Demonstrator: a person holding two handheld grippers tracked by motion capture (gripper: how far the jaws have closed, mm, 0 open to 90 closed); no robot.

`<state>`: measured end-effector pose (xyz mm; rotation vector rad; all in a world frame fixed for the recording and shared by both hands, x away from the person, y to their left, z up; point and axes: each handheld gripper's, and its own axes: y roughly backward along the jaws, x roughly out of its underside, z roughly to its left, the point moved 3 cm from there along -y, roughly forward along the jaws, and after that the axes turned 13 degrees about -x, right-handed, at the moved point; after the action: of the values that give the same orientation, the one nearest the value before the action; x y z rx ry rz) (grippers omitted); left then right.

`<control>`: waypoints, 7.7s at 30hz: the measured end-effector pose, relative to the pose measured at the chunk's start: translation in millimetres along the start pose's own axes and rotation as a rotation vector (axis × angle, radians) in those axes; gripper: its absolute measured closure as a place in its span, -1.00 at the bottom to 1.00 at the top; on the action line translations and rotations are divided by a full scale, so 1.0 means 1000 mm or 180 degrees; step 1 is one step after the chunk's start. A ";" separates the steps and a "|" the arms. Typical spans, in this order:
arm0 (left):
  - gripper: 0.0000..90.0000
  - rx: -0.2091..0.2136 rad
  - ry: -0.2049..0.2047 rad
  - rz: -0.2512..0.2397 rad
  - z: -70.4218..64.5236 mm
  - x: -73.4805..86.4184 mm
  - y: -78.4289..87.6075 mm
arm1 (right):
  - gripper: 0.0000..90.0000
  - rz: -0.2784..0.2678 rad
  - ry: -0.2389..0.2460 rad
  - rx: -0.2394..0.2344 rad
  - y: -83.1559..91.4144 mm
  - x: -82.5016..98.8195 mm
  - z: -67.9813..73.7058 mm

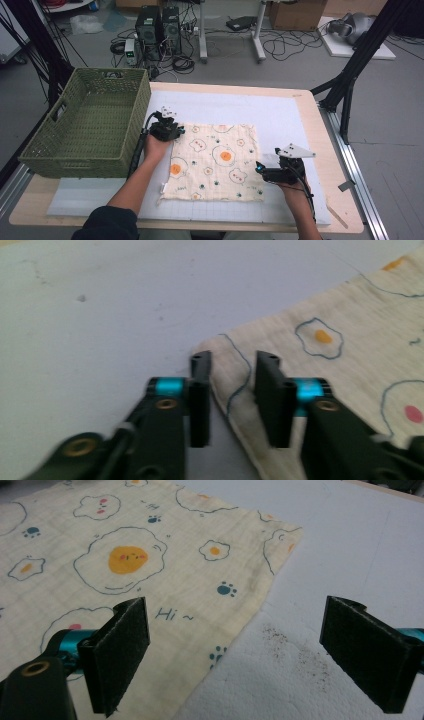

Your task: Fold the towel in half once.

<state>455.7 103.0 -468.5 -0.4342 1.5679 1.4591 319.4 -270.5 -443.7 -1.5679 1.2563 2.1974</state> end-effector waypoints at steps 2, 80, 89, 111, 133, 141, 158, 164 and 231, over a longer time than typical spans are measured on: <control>0.82 0.0029 -0.0031 -0.0011 -0.001 0.000 0.000 | -0.74 0.0023 -0.0001 0.0003 -0.003 -0.001 -0.001; 0.91 0.0484 0.0409 -0.0681 0.005 -0.001 0.085 | 0.92 0.0119 0.0302 -0.0236 -0.055 -0.081 -0.018; 0.91 0.0614 0.0444 -0.0752 0.005 0.010 0.103 | 0.92 0.0230 0.0429 -0.0264 -0.042 -0.083 -0.004; 0.91 0.0772 0.0053 -0.0669 -0.024 0.053 0.124 | 0.91 0.0168 0.0480 -0.0367 -0.013 -0.025 0.018; 0.08 0.0836 0.0243 -0.0562 -0.018 0.069 0.133 | 0.57 0.0203 0.0398 -0.0535 0.000 0.020 0.028; -0.02 0.0807 0.0399 -0.0815 -0.001 0.051 0.142 | 0.19 -0.0332 0.0210 -0.0405 0.027 0.004 0.022; 0.22 0.0807 0.0153 -0.0240 -0.019 0.073 0.122 | 0.33 0.0119 0.0248 -0.0483 0.008 0.019 0.029; 0.06 0.0667 0.0144 -0.0180 -0.024 0.073 0.114 | 0.08 0.0150 0.0155 -0.0298 -0.006 0.018 0.024; 0.00 0.0673 0.0051 -0.0249 -0.024 0.056 0.107 | -0.24 0.0027 0.0067 0.0043 -0.004 0.000 0.019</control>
<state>335.8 123.7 -452.7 -0.3791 1.6788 1.2185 308.6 -254.8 -444.0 -1.5879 1.2831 2.1784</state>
